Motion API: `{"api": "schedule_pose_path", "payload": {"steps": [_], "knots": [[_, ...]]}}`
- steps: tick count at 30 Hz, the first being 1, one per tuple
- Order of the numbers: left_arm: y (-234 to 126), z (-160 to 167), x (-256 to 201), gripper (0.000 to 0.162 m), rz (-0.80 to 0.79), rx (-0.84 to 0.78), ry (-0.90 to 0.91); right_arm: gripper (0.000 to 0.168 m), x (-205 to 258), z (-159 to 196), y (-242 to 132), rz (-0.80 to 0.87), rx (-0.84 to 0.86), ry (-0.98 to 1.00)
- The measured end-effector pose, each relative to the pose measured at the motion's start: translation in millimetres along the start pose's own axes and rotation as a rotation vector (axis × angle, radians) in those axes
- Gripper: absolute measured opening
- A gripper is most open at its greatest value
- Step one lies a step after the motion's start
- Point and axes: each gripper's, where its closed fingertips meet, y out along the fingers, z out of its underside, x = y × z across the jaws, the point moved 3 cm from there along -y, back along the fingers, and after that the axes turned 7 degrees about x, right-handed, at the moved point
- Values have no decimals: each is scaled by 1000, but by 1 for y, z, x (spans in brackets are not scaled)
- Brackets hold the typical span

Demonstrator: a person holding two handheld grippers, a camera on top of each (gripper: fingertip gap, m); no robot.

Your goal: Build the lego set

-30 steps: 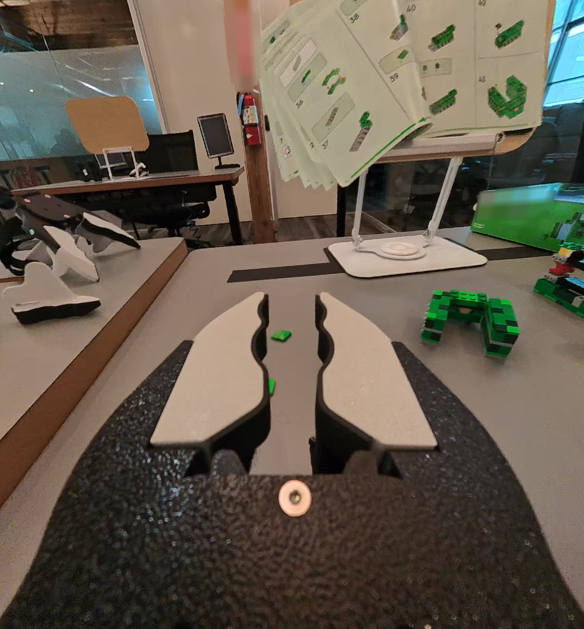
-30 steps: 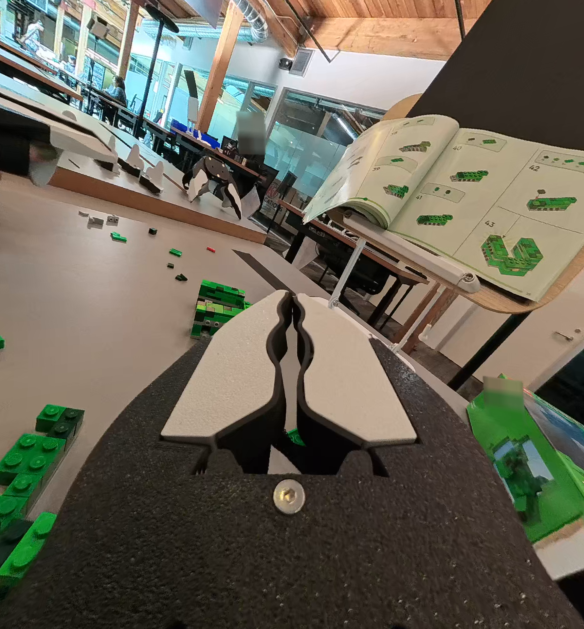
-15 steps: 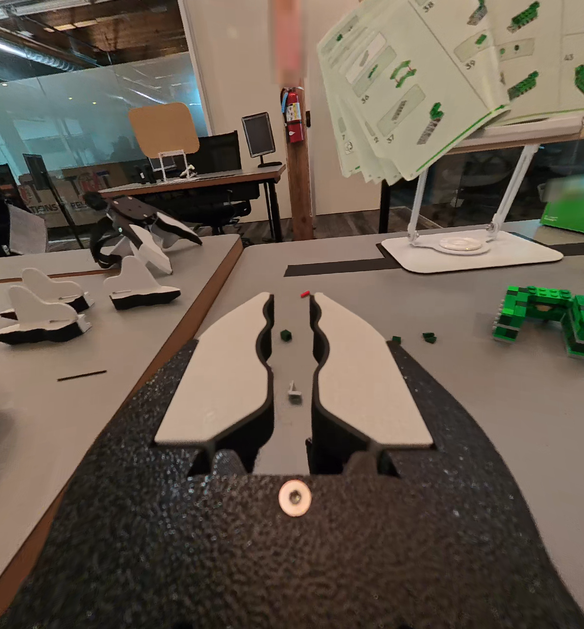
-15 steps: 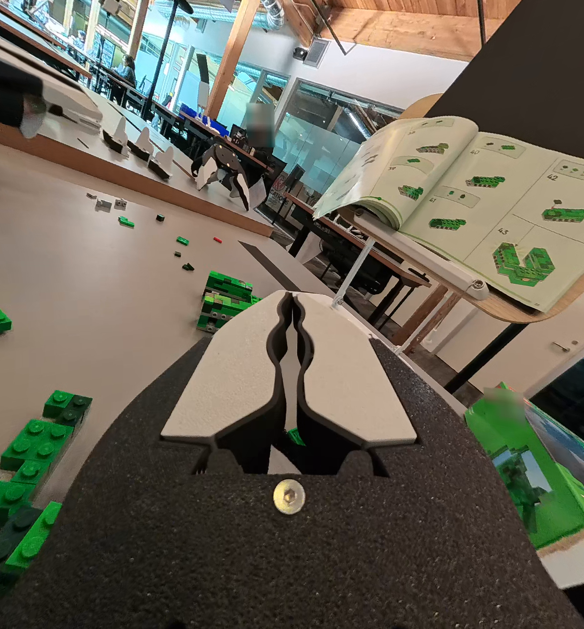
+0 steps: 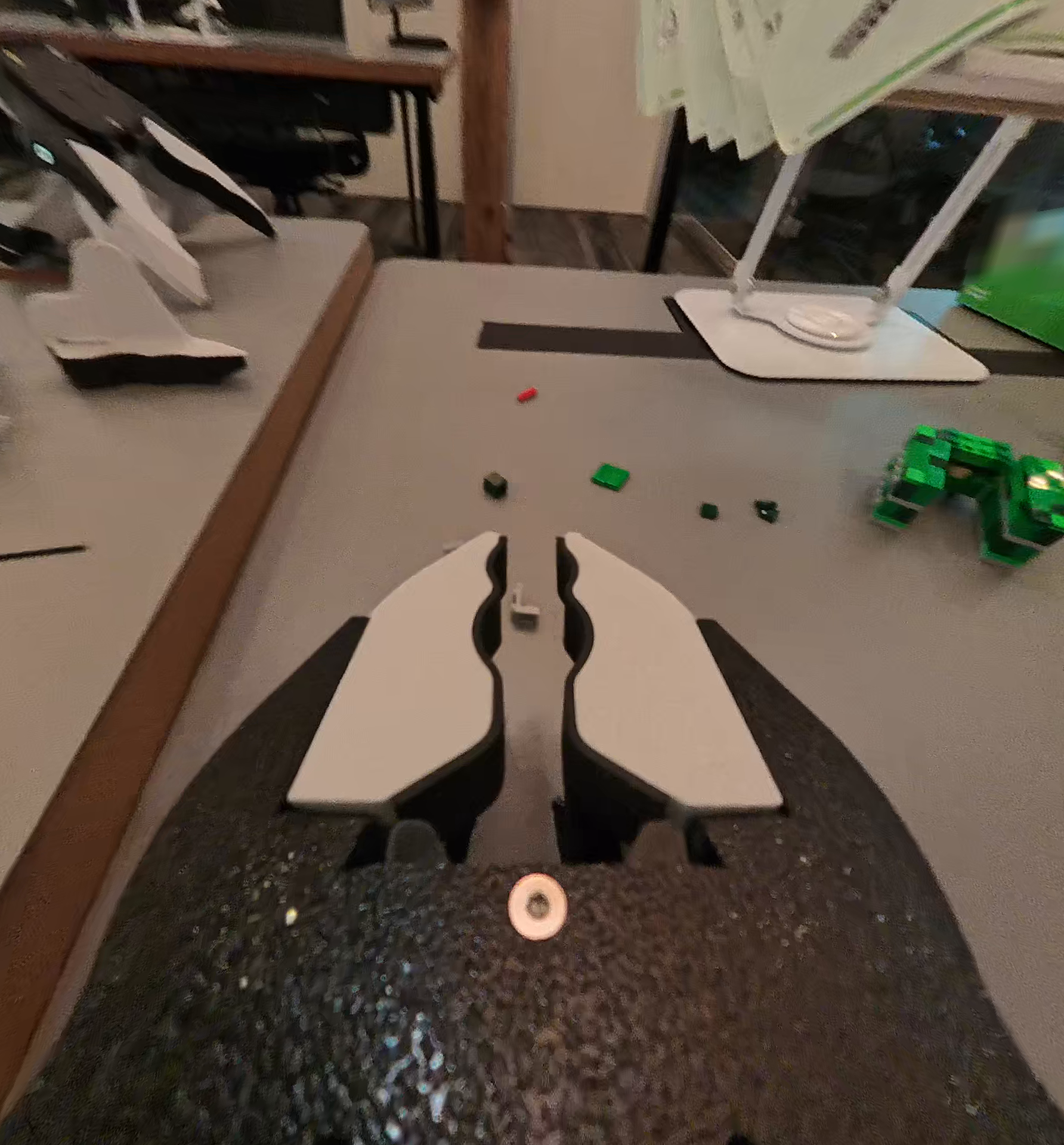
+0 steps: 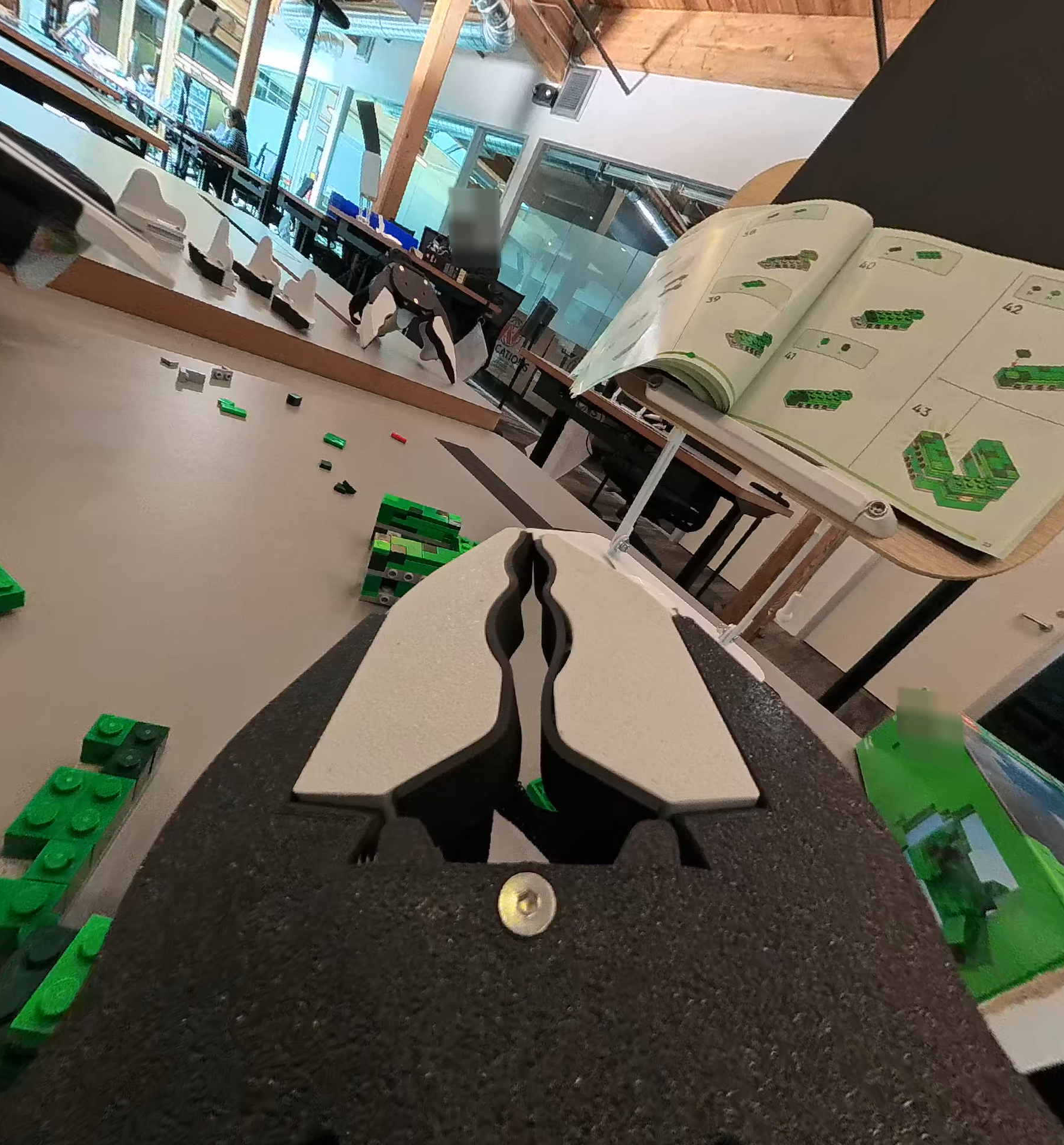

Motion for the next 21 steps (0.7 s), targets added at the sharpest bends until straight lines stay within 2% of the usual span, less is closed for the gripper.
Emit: {"api": "schedule_pose_path", "payload": {"steps": [9,15,19,21], "knots": [[18,16,-40,12,110,285,199,0,-1,1,2,-5,5,13],[28,21,-52,17,310,407,372,0,-4,3,4,-8,5,47],[47,10,-62,20,328,395,384,0,-2,3,6,-13,12,31],[62,8,-64,17,255,406,356,0,0,3,6,-21,12,8]]}}
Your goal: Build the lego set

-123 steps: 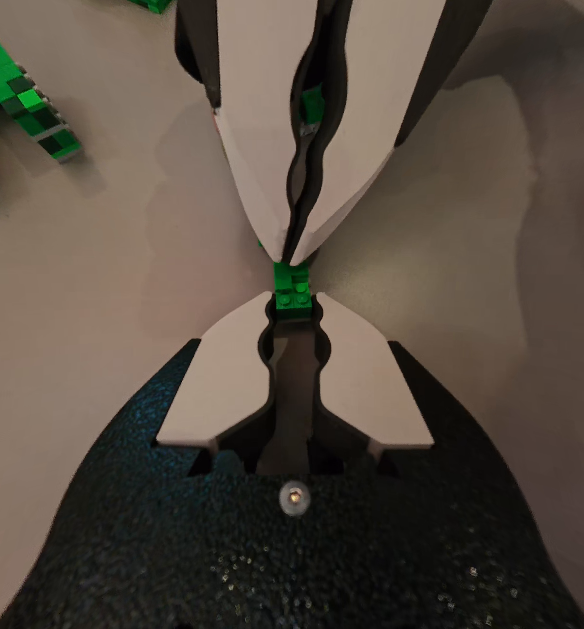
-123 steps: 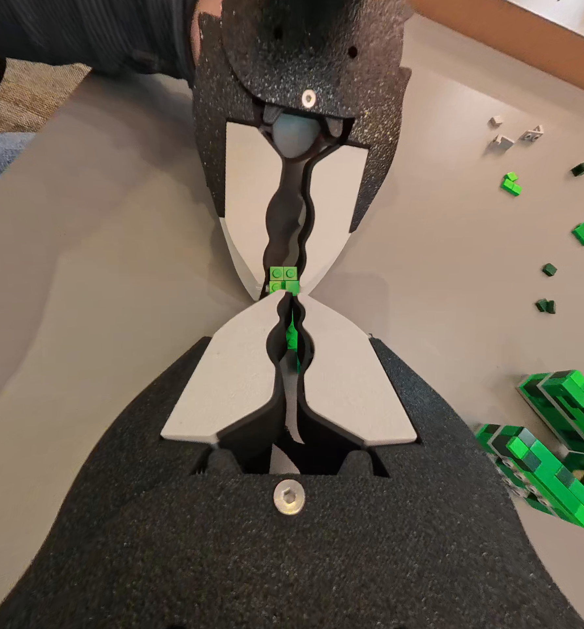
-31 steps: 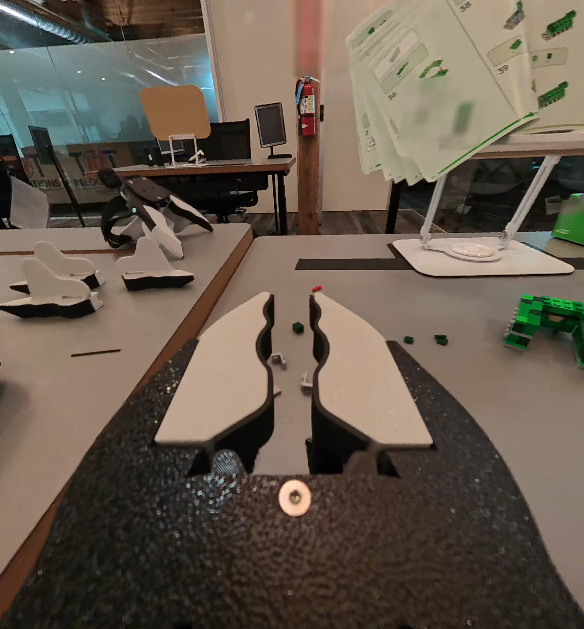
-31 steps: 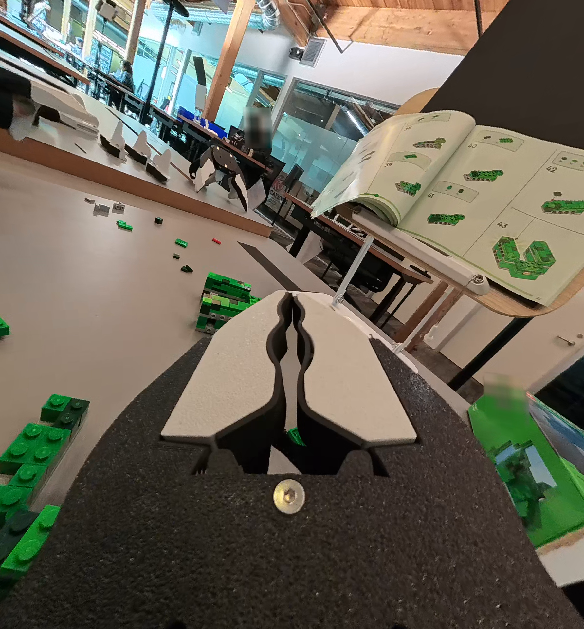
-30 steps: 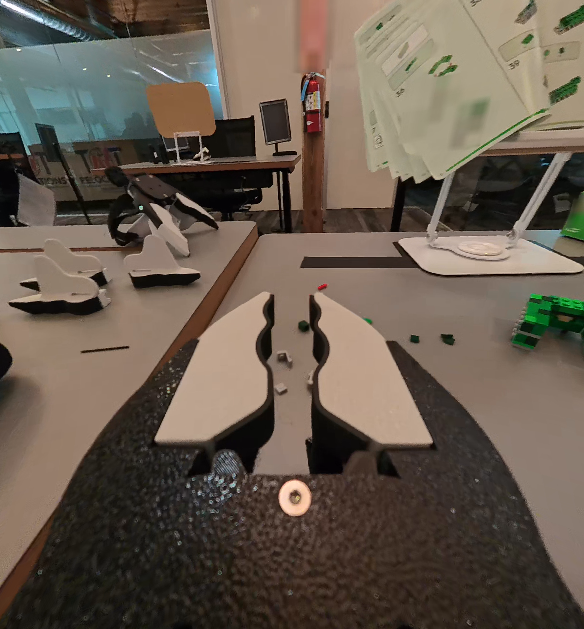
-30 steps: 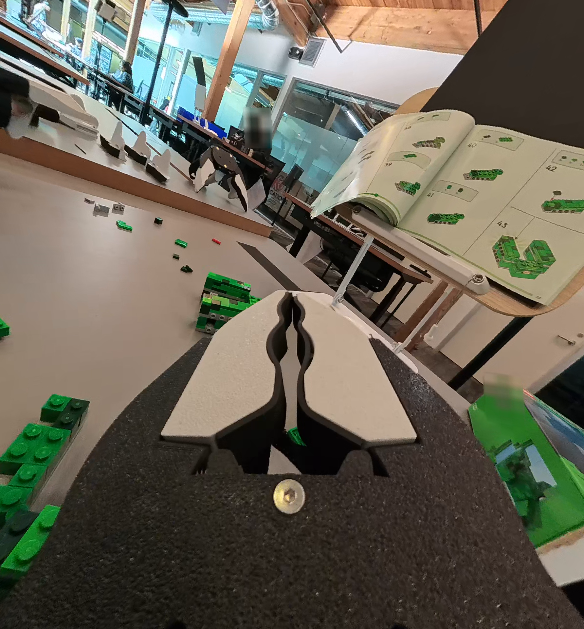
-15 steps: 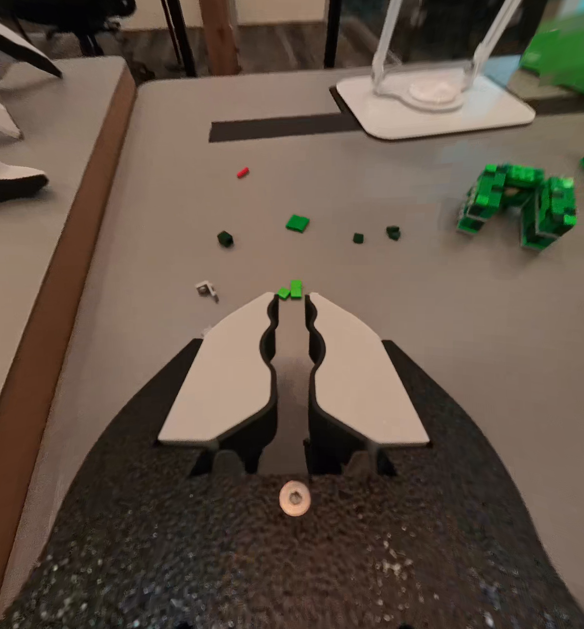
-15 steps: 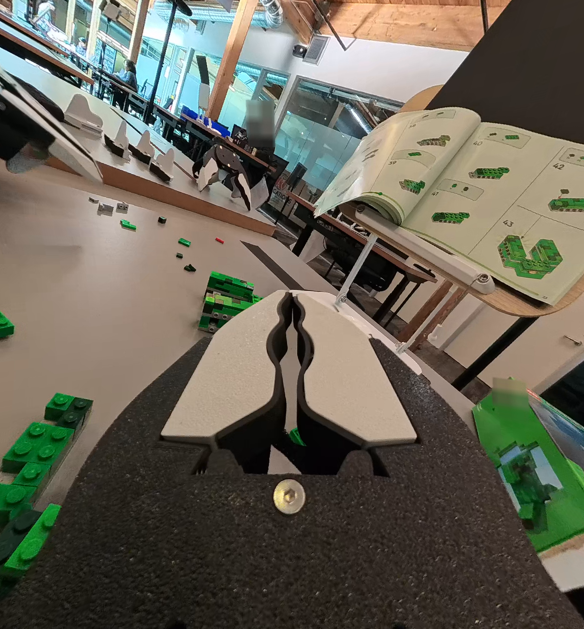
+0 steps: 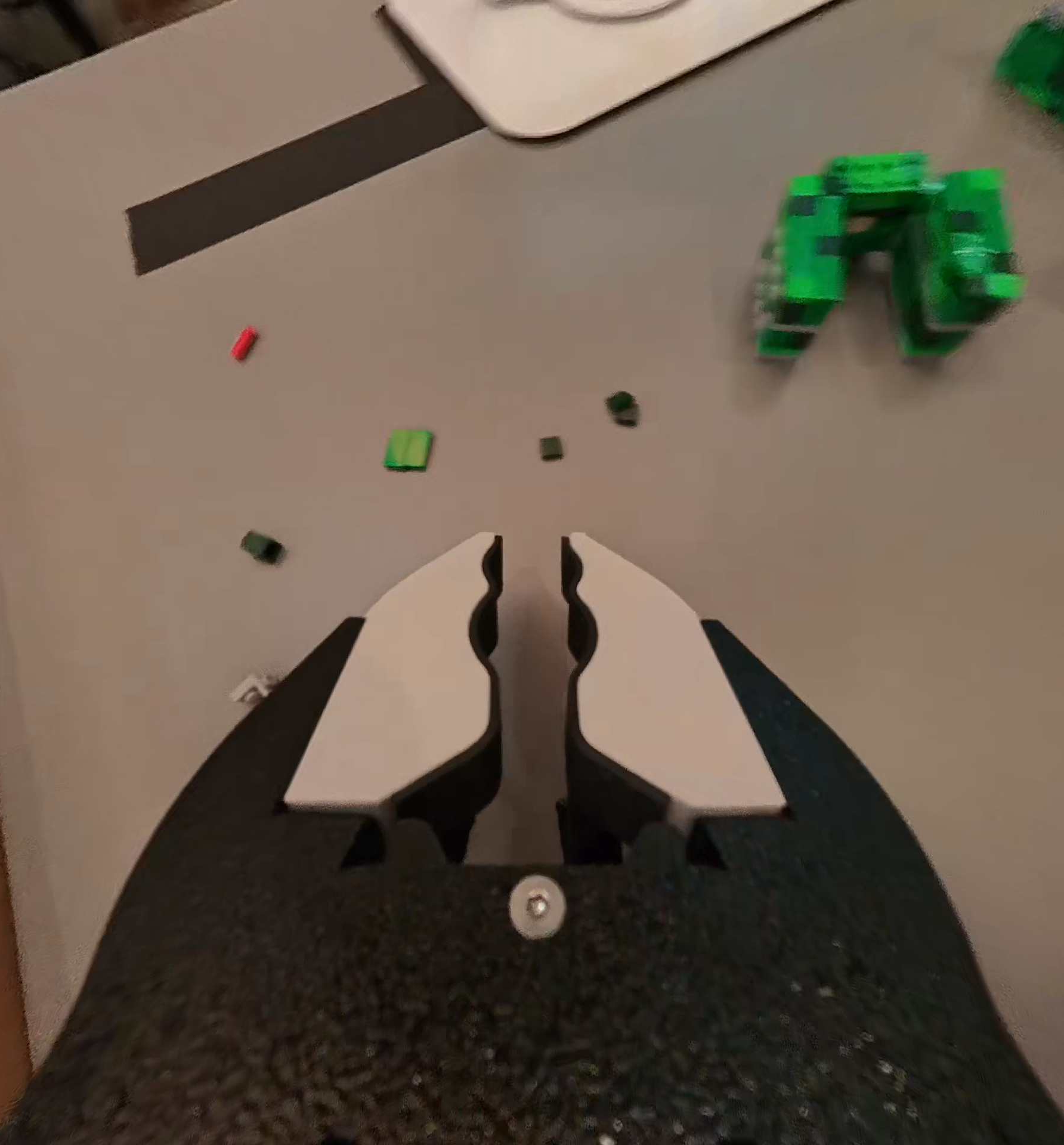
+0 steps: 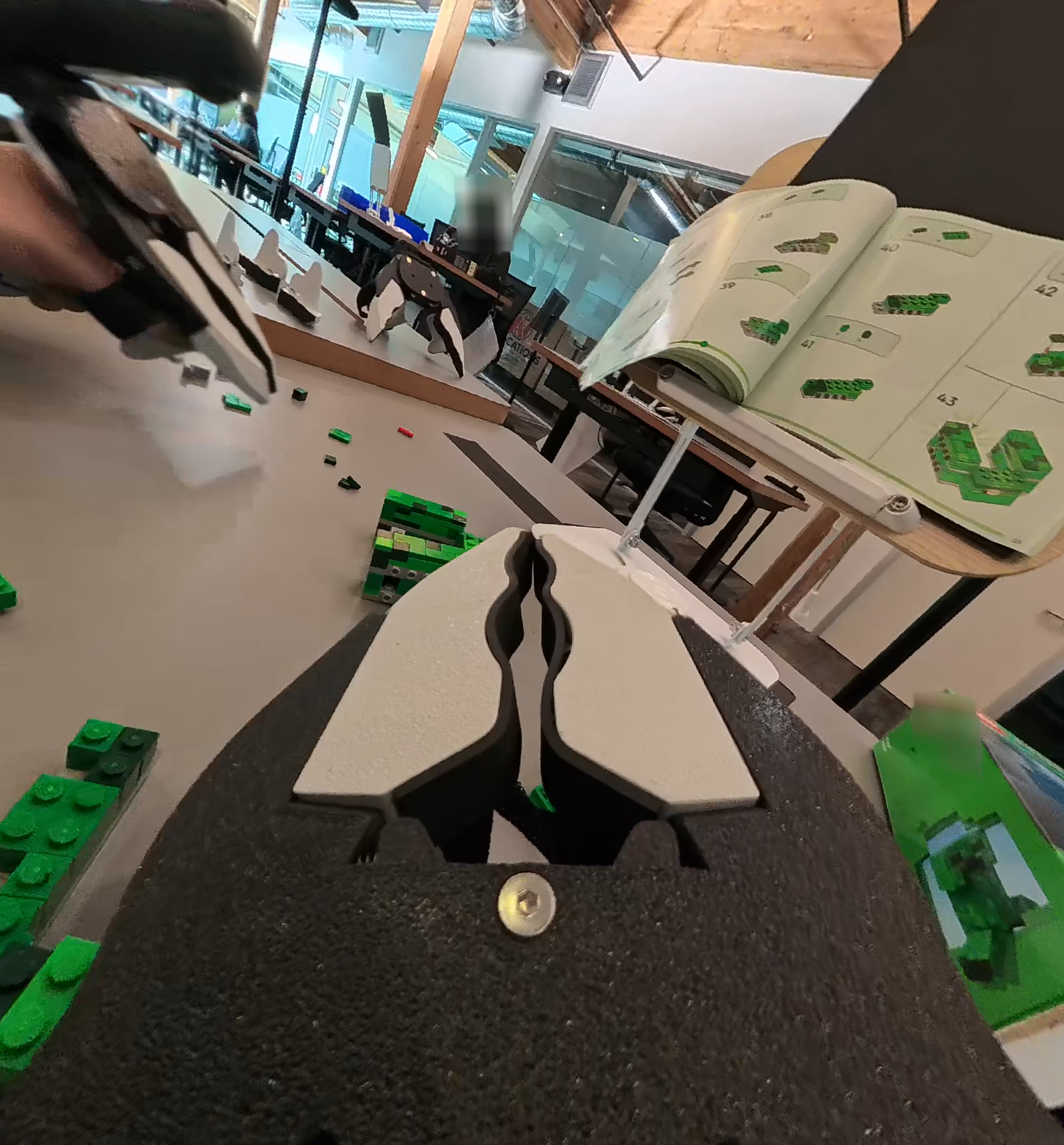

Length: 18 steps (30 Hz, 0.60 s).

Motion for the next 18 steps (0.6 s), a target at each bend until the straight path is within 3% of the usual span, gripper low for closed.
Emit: {"api": "schedule_pose_path", "payload": {"steps": [2,5,18], "knots": [[12,-2,8,11,-104,52,-87,0,3,0,0,-8,1,-21],[27,-8,0,18,-81,75,-133,0,5,-1,0,-16,-3,-38],[33,-6,-8,17,-103,58,-86,0,6,-3,0,-30,-19,-19]]}}
